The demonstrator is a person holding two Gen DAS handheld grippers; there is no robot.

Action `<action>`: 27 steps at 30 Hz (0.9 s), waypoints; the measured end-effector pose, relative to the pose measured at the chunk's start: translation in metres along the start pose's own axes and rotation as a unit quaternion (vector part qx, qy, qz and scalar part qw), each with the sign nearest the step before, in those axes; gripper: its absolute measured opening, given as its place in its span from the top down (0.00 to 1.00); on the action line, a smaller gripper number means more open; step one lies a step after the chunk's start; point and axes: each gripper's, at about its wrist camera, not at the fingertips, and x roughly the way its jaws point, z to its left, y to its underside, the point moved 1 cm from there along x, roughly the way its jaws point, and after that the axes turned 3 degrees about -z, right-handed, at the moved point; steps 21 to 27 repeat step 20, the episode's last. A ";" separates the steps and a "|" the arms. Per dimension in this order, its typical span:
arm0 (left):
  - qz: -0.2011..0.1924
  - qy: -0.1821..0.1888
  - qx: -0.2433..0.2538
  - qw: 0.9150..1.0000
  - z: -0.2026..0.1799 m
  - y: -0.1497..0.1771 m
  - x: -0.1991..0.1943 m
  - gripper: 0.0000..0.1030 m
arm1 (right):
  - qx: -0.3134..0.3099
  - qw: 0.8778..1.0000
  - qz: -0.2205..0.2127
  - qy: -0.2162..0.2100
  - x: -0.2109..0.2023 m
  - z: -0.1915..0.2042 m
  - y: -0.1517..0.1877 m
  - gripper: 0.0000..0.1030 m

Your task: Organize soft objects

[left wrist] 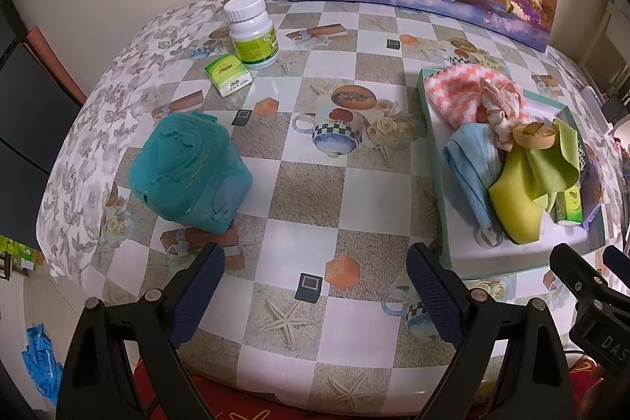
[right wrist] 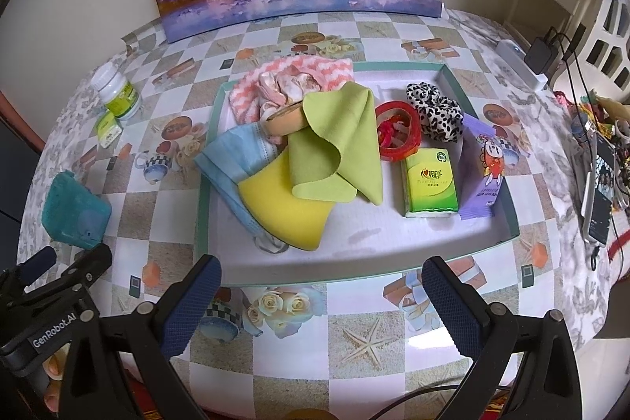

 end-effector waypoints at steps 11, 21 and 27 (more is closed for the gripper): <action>0.025 0.002 0.007 1.000 -0.006 0.001 0.015 0.09 | -0.006 1.000 0.013 0.006 0.008 0.001 0.000 0.00; 0.020 0.005 0.010 1.000 -0.008 0.000 0.013 0.09 | -0.006 1.000 0.015 0.006 0.009 0.001 0.000 0.00; 0.020 0.005 0.010 1.000 -0.008 0.000 0.013 0.09 | -0.006 1.000 0.015 0.006 0.009 0.001 0.000 0.00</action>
